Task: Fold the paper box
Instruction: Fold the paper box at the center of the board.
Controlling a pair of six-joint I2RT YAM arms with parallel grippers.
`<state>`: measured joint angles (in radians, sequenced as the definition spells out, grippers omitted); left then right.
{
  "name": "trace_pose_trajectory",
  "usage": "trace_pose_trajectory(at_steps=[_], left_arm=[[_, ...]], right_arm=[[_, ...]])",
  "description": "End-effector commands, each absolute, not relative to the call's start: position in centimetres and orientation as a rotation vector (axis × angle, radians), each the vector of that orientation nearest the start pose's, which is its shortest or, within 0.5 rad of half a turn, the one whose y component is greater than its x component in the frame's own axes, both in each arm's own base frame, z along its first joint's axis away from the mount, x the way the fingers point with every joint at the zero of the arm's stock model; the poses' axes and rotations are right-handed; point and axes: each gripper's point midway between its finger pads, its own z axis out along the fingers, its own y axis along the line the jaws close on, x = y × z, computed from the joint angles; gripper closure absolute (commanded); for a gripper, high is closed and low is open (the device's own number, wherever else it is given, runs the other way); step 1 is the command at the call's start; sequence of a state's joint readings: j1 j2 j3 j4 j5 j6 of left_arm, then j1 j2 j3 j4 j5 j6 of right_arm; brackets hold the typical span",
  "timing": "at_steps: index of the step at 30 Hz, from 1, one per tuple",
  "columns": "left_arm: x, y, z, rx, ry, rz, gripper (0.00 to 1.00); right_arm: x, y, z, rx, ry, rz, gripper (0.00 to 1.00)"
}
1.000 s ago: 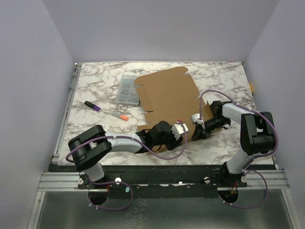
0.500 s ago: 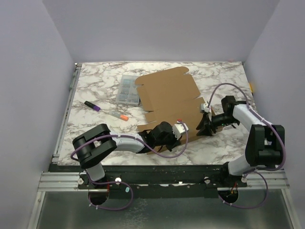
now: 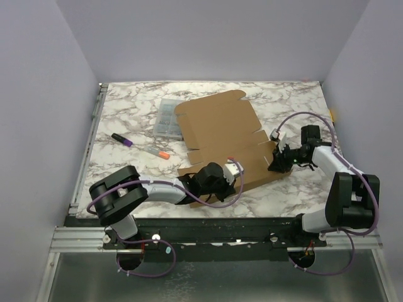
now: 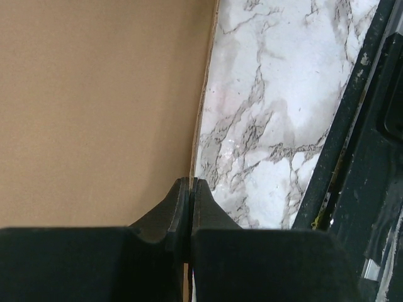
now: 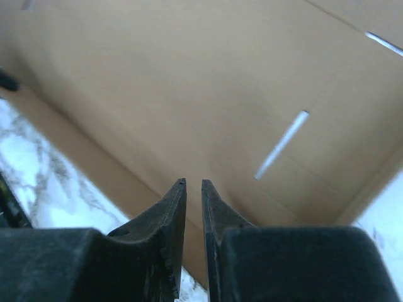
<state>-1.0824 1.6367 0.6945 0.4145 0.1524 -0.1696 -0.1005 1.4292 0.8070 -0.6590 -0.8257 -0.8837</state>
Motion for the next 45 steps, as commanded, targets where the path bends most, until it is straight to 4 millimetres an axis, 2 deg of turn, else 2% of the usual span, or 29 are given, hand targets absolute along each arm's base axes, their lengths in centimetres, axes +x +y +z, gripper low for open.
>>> trace_pose_trajectory(at_steps=[1, 5, 12, 19, 25, 28, 32, 37, 45], left_arm=[[15.7, -37.4, 5.0, 1.037, 2.019, -0.879, 1.0], [15.2, -37.1, 5.2, 1.021, 2.029, -0.888, 1.0], [14.6, -36.7, 4.4, 1.009, 2.064, -0.89, 1.0], [14.3, -36.7, 4.6, 0.995, 2.07, -0.904, 1.0], [14.2, -36.7, 4.6, 0.982, 2.079, -0.918, 1.0], [14.1, -36.7, 4.6, 0.971, 2.088, -0.924, 1.0], [14.0, -36.7, 4.6, 0.957, 2.096, -0.936, 1.0], [13.9, -36.7, 4.7, 0.934, 2.103, -0.954, 1.0], [13.7, -37.2, 4.7, 0.886, 2.132, -0.996, 1.0]], right_arm=[[29.6, 4.6, 5.5, -0.86, 2.276, 0.503, 0.81], [30.7, 3.6, 6.4, -0.799, 2.269, 0.423, 0.79], [31.0, 2.3, 5.7, -0.744, 2.302, 0.353, 0.73], [31.3, 2.0, 7.2, -0.695, 2.265, 0.375, 0.61], [31.4, 2.1, 8.2, -0.678, 2.232, 0.398, 0.57], [31.4, 1.8, 7.9, -0.669, 2.239, 0.382, 0.55], [31.7, 0.4, 7.0, -0.631, 2.273, 0.322, 0.55], [31.7, -0.8, 6.8, -0.585, 2.281, 0.297, 0.53], [30.6, 0.0, 6.6, -0.578, 2.287, 0.401, 0.47]])
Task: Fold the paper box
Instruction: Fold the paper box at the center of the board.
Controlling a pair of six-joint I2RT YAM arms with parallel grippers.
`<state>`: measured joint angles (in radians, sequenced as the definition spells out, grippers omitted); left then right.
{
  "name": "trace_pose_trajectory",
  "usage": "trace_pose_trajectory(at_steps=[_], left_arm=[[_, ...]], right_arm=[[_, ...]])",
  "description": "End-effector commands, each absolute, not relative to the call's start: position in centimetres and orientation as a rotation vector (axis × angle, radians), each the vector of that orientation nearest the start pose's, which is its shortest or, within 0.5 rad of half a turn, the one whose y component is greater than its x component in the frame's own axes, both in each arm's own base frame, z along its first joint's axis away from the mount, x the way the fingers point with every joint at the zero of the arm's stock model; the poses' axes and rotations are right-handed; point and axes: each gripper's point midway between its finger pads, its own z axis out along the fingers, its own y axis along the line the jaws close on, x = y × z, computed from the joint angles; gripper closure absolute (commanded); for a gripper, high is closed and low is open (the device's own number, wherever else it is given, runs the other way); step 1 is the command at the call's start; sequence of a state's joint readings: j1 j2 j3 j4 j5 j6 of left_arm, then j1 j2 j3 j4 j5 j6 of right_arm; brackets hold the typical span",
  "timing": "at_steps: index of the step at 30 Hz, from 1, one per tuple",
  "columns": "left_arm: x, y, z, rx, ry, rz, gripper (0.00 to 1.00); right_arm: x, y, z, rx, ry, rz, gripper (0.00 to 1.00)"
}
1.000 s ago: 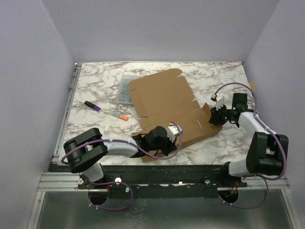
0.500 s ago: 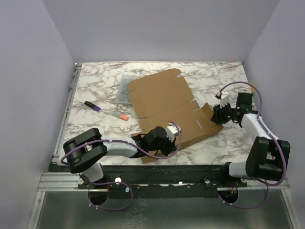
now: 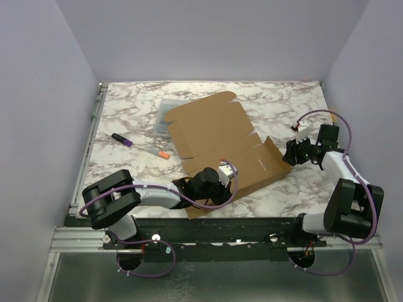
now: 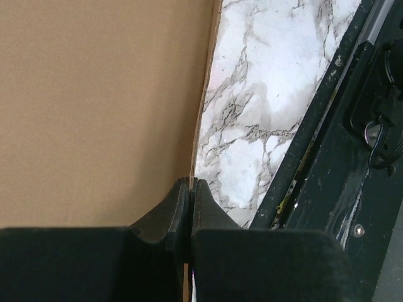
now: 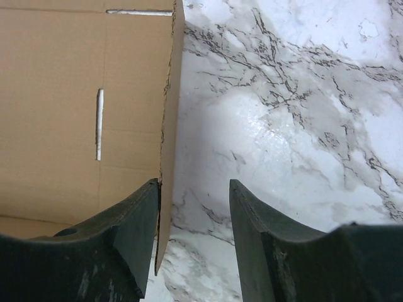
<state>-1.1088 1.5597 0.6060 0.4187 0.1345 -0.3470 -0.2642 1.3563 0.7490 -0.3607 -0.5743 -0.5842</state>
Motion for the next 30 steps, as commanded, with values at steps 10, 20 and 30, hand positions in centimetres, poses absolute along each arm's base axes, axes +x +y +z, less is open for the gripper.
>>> trace_pose_trajectory(at_steps=[10, 20, 30], left_arm=[[13.5, -37.3, 4.6, 0.846, 2.158, -1.017, 1.0], [13.4, -37.4, 4.2, 0.845, 2.174, -1.018, 1.0], [13.5, -37.7, 4.7, 0.848, 2.16, -1.033, 1.0]], right_arm=[[29.9, 0.1, 8.1, -0.51, 2.237, 0.573, 0.47], [26.7, 2.1, 12.1, -0.748, 2.002, 0.59, 0.47], [22.1, 4.1, 9.7, -0.965, 1.978, 0.682, 0.57]])
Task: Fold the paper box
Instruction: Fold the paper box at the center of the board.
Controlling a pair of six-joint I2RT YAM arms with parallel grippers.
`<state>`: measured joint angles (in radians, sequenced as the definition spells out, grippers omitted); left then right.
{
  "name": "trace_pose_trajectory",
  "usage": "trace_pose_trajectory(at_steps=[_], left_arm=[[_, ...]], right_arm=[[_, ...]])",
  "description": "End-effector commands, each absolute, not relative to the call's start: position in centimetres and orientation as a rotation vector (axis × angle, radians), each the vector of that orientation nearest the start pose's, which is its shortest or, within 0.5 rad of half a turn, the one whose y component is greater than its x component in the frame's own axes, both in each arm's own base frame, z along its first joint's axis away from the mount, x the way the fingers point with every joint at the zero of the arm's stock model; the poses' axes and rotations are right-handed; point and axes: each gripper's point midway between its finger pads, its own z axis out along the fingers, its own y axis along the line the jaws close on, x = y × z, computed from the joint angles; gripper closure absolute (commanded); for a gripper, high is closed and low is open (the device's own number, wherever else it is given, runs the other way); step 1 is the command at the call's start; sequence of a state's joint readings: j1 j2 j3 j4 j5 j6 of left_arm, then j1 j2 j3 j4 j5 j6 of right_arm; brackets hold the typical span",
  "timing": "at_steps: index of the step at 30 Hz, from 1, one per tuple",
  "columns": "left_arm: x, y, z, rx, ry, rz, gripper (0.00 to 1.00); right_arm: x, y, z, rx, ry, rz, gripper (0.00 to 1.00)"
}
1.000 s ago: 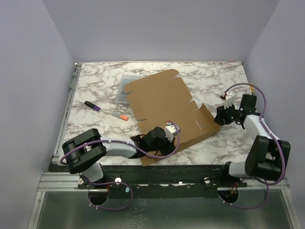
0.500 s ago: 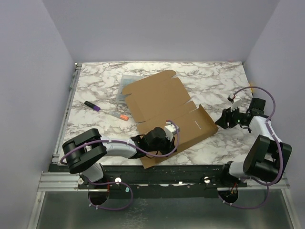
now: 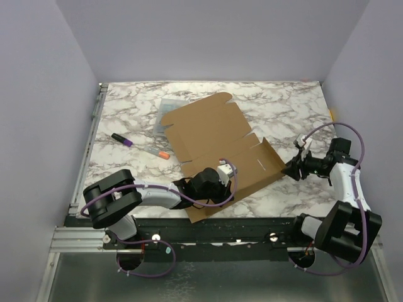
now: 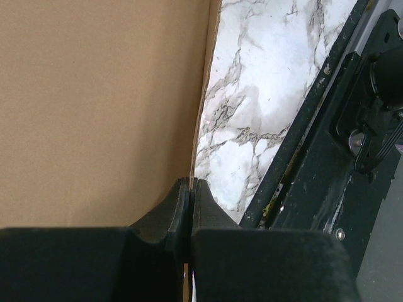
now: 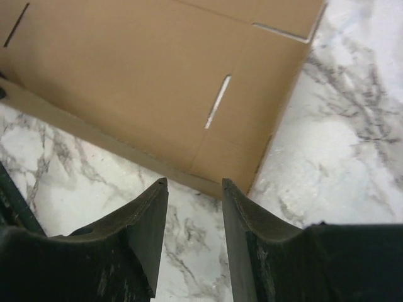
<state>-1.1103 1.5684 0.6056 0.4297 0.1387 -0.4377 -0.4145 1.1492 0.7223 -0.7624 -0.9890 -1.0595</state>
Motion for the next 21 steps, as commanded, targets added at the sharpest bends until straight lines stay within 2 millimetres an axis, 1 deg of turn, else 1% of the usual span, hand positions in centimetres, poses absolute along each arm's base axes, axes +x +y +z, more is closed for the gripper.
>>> trace_pose_trajectory(at_steps=[1, 3, 4, 8, 17, 21], left_arm=[[13.5, -37.8, 4.7, 0.848, 2.16, -1.033, 1.0], [13.5, -37.8, 4.7, 0.847, 2.162, -1.035, 1.0], [13.5, -37.9, 4.7, 0.848, 2.162, -1.036, 1.0], [13.5, -38.0, 4.7, 0.853, 2.161, -1.04, 1.0], [13.3, -38.2, 4.6, 0.861, 2.166, -1.049, 1.0], [13.3, -38.4, 4.6, 0.865, 2.166, -1.056, 1.0]], right_arm=[[21.8, 4.1, 9.3, -0.975, 1.99, 0.688, 0.56], [21.3, 4.1, 8.5, -0.992, 2.006, 0.692, 0.52], [21.2, 4.1, 8.3, -1.0, 2.01, 0.688, 0.49], [21.5, 3.6, 7.2, -0.992, 2.038, 0.668, 0.4], [22.0, 3.5, 5.7, -0.991, 2.065, 0.688, 0.38], [22.6, 3.6, 5.6, -0.991, 2.047, 0.685, 0.35]])
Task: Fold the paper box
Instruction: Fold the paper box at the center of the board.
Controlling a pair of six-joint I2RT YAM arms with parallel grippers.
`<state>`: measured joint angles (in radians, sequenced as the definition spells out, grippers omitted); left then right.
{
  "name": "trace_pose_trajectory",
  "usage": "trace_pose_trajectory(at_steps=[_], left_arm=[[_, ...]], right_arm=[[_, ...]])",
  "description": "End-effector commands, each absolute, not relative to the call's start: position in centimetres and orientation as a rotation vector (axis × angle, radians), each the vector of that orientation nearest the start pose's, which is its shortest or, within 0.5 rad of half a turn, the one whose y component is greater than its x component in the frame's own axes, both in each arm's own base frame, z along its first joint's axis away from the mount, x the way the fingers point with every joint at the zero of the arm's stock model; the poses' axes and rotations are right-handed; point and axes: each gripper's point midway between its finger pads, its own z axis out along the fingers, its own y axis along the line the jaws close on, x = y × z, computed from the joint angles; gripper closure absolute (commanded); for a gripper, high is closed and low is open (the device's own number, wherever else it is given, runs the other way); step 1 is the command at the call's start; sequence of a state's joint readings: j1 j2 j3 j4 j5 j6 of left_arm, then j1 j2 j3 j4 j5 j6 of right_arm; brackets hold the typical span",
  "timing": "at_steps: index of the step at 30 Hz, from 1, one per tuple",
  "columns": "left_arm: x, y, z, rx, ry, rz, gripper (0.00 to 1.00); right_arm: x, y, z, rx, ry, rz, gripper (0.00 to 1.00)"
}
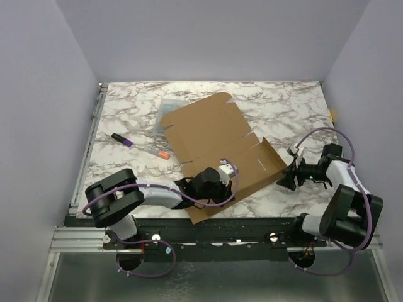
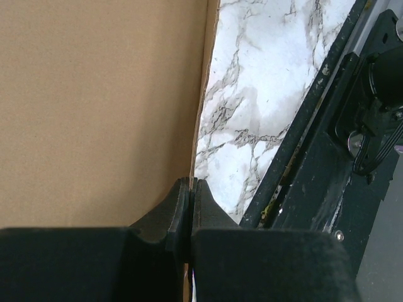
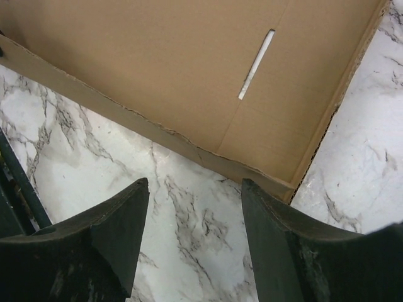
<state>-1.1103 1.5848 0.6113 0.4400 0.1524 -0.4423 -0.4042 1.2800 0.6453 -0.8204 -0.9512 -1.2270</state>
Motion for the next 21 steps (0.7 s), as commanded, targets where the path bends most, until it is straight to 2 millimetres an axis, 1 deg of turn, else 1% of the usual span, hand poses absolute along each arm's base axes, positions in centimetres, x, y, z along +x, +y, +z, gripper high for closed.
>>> trace_pose_trajectory(at_steps=[1, 8, 13, 18, 21], left_arm=[[13.3, -38.4, 4.5, 0.867, 2.17, -1.056, 1.0], [13.2, -38.6, 4.4, 0.879, 2.169, -1.062, 1.0], [13.2, -38.6, 4.2, 0.889, 2.17, -1.062, 1.0], [13.1, -38.9, 4.0, 0.901, 2.172, -1.066, 1.0], [13.1, -38.9, 4.0, 0.904, 2.17, -1.067, 1.0]], right_arm=[[22.8, 3.7, 5.6, -0.995, 2.039, 0.685, 0.34], [23.3, 4.6, 5.6, -1.032, 1.99, 0.719, 0.29], [22.7, 5.1, 5.4, -1.122, 1.93, 0.74, 0.25], [22.7, 5.4, 5.7, -1.173, 1.878, 0.748, 0.2], [23.2, 5.0, 5.9, -1.171, 1.901, 0.746, 0.19]])
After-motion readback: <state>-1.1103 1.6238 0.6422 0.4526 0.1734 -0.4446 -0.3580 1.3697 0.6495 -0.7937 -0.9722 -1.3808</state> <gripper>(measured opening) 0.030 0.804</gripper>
